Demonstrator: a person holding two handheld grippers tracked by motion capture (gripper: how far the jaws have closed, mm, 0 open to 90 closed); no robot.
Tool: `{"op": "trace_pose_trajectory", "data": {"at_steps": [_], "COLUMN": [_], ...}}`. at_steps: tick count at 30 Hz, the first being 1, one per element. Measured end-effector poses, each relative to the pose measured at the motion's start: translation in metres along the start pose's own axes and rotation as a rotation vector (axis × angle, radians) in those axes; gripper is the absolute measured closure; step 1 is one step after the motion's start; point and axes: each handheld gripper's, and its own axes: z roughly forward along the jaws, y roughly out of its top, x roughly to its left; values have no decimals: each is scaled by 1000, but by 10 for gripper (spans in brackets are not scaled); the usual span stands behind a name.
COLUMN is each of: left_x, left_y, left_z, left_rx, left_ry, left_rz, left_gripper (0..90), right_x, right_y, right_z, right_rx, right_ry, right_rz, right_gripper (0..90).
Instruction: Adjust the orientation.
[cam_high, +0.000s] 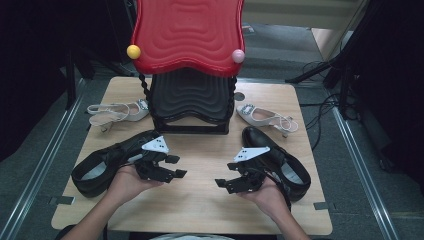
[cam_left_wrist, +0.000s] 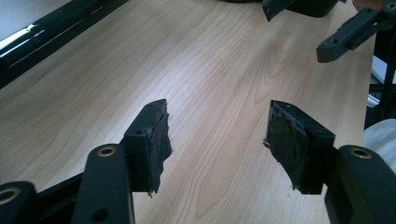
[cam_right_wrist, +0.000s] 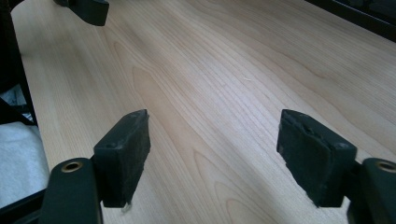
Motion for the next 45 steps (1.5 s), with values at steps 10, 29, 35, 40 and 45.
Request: {"op": "trace_pose_trajectory", "data": {"at_steps": [10,29,35,40,45], "left_x": [2,2,4,4,4], "left_y": [0,2,-2,-7,-10], "left_z": [-1,-15,-27,-37,-47], "left_rx": [10,21,27,29,42], "left_ry": [-11,-1,-4,0,12], "left_rz": [6,48,16,-18,-40], "left_gripper": [353,378,386,405,420], "right_x": [3,-3,-6,-8,-10], "right_y": [2,1,4,8,12], "right_z": [-1,-8,-11,-10,-9], "right_rx": [0,-25,-61,-61,-43], "right_ry": [-15,-3,11,24,19], "right_rz": [-11,-27,-40,-25,-30], "right_gripper": [335,472,478,516,490]}}
